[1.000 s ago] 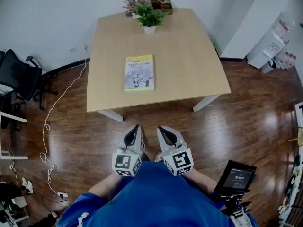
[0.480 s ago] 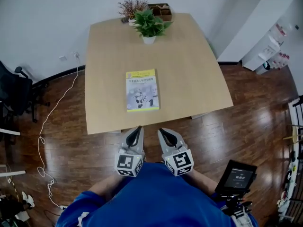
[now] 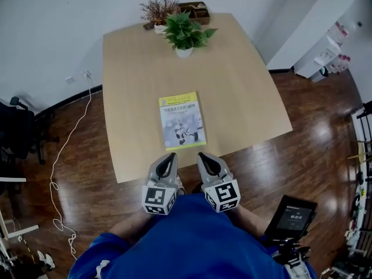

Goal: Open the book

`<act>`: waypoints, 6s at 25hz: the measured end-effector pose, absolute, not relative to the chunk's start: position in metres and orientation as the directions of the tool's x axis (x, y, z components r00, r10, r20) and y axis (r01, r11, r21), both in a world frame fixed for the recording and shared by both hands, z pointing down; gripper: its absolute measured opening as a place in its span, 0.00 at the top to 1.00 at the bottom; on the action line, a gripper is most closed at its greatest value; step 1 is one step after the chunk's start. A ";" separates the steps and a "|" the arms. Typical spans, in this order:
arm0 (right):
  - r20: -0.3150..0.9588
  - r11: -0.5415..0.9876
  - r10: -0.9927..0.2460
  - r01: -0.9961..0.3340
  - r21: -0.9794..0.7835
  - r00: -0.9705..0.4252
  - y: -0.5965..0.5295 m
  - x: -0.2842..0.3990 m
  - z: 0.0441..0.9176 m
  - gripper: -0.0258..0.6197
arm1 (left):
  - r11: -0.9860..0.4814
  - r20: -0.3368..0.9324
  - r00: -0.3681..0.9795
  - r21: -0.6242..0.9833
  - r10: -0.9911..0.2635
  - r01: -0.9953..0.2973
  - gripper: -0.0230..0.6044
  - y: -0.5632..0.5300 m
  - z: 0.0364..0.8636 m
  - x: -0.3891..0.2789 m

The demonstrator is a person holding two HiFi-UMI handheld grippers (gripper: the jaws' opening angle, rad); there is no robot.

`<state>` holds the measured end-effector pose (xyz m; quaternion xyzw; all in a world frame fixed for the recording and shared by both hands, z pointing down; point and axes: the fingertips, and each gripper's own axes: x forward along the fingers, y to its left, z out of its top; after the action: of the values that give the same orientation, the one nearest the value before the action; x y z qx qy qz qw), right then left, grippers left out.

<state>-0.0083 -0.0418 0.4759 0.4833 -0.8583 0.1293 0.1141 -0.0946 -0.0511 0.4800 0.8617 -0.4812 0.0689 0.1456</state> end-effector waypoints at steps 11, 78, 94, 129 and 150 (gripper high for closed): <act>0.364 0.451 -0.805 -0.882 -0.137 -0.469 -0.081 0.012 0.492 0.96 | -0.482 0.331 0.515 0.182 -0.791 -0.857 0.95 -0.087 0.500 -0.089; 0.515 0.454 -0.604 -0.794 -0.405 -0.608 -0.248 0.147 0.616 0.96 | -0.329 0.862 -0.013 -0.207 -0.506 -0.921 0.55 -0.242 0.689 0.026; 0.490 0.471 -0.609 -0.782 -0.408 -0.623 -0.248 0.151 0.606 0.96 | -0.292 0.846 0.004 -0.180 -0.534 -0.939 0.72 -0.240 0.667 0.029; 0.417 0.542 -0.664 -0.783 -0.305 -0.621 -0.243 0.087 0.541 0.96 | -0.151 0.734 0.112 0.014 -0.669 -0.988 0.94 -0.227 0.580 -0.062; 0.394 0.553 -0.696 -0.798 -0.240 -0.601 -0.211 0.022 0.517 0.96 | -0.065 0.664 0.128 0.119 -0.737 -0.991 0.94 -0.203 0.554 -0.153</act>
<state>0.0222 -0.2111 0.5171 0.4282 -0.8720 0.2001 0.1274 -0.1529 -0.2026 0.5536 0.6950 -0.6215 0.2229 0.2847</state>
